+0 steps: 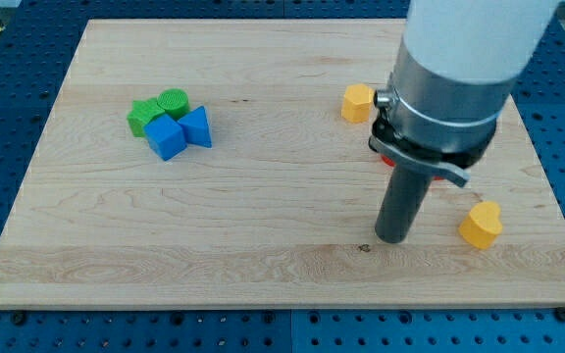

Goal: Keep the yellow heart vertically below the red circle

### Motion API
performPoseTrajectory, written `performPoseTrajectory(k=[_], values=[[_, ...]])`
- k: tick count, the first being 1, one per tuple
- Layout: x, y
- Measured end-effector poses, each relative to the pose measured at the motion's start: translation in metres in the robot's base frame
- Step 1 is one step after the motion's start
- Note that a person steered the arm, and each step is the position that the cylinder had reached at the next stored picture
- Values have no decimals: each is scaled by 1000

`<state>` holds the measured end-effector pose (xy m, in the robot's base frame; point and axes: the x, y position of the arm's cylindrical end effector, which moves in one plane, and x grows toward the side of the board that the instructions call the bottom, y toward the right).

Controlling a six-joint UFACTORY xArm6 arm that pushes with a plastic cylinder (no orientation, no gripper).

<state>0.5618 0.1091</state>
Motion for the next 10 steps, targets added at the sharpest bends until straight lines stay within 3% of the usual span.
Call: performPoseTrajectory(k=[3,7,10], values=[[28,14],[25,153],[9,97]])
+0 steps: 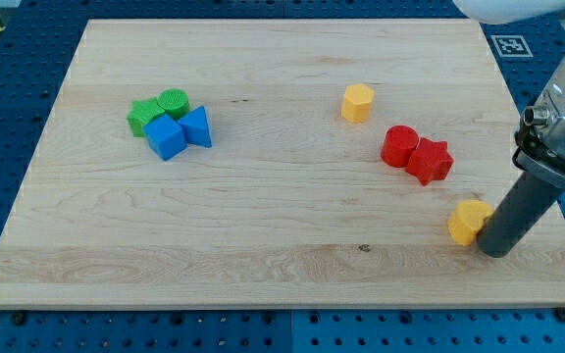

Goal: Keep the yellow heart vertically below the red circle

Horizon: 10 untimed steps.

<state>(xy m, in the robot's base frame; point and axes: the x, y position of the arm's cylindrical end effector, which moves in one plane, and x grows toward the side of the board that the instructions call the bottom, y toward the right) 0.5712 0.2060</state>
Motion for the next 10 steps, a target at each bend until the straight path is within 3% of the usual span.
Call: performPoseTrajectory(k=[3,5,7,10], values=[[-4,-42],[11,-7],[-3,18],[-16,-40]])
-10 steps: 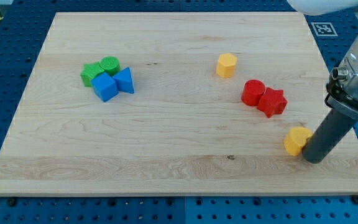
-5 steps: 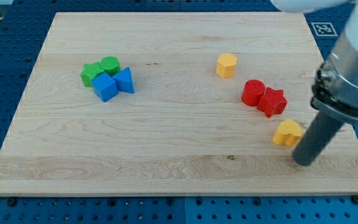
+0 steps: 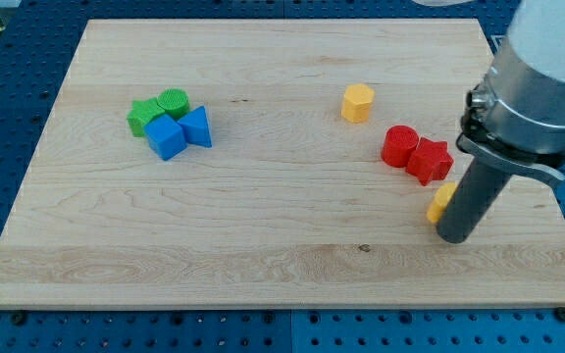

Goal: Keep the yellow heart vertically below the red circle

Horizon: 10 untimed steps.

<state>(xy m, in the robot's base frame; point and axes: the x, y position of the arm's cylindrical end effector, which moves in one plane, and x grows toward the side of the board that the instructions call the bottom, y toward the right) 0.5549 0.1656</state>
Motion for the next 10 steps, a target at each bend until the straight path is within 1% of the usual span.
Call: performPoseTrajectory(k=[2,3,4,5,6,7,8,10], values=[[13,63],[9,104],[-10,113],[-25,104],[-38,77],[-21,56],[-17,44],[-28,-12]])
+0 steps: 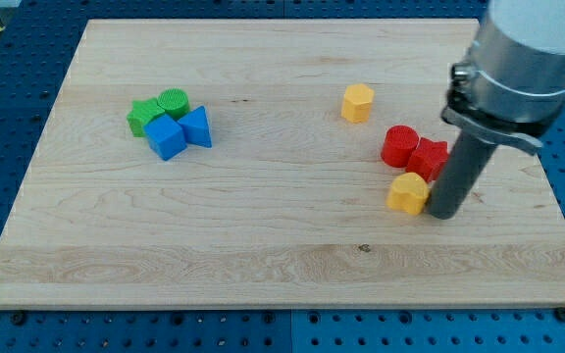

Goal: Keep the yellow heart vertically below the red circle

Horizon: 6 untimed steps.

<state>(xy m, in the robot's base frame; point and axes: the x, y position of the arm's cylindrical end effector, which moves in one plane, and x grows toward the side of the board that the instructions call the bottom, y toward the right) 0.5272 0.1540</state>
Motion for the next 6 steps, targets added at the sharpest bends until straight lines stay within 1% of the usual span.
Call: performPoseTrajectory(k=[1,2,3,4,5,6], values=[[1,-8],[24,2],[30,-32],[11,-47],[-11,-35],[-11,-21]])
